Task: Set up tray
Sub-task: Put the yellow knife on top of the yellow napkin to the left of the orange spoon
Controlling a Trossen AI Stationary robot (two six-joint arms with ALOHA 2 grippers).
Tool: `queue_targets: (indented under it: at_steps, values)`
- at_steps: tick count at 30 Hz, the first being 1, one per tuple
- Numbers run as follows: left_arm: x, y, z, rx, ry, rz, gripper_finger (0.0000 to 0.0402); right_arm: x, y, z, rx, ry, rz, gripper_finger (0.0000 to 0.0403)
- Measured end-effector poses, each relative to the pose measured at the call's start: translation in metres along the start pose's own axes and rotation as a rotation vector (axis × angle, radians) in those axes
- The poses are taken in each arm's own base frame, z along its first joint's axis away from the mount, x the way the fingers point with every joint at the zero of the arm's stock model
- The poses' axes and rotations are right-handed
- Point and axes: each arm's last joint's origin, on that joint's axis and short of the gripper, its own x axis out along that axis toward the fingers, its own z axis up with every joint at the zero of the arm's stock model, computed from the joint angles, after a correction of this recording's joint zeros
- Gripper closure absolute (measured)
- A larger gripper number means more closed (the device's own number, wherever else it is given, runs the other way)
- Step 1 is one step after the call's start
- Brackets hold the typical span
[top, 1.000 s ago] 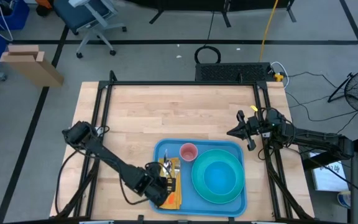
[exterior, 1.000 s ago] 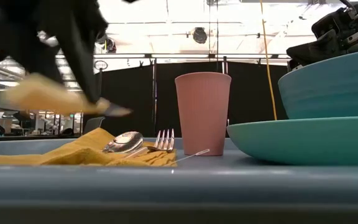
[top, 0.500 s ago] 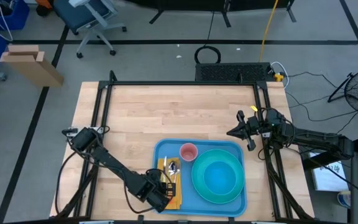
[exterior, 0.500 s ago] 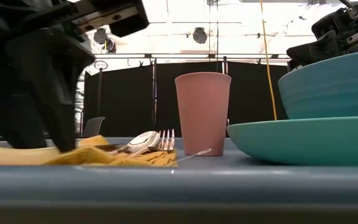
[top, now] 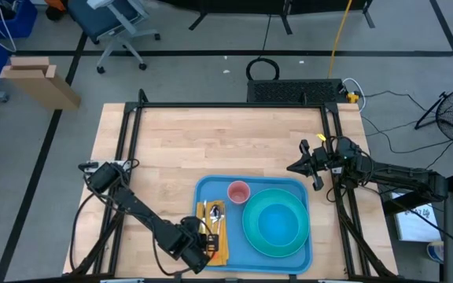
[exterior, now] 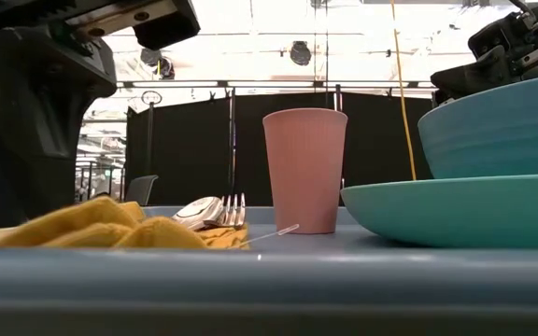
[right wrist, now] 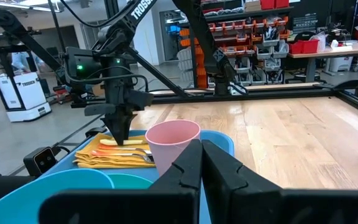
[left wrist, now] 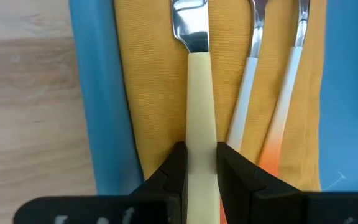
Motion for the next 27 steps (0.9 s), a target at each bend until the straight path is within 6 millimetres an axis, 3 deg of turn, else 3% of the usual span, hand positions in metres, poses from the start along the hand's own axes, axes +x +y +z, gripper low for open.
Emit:
queue_targets:
  at_steps: [8,17,27]
  values:
    - [0.013,-0.008,0.017,0.063,0.046,0.094,0.0344,0.0,0.0,0.0,0.0,0.0,0.0,0.0403]
    - [0.019,-0.009,0.015,0.042,0.039,0.073,0.0344,0.0,0.0,0.0,0.0,0.0,0.0,0.0403]
    - [0.014,-0.014,0.017,0.086,0.1,0.053,0.0185,0.0,0.0,0.0,0.011,0.001,0.0,0.0403]
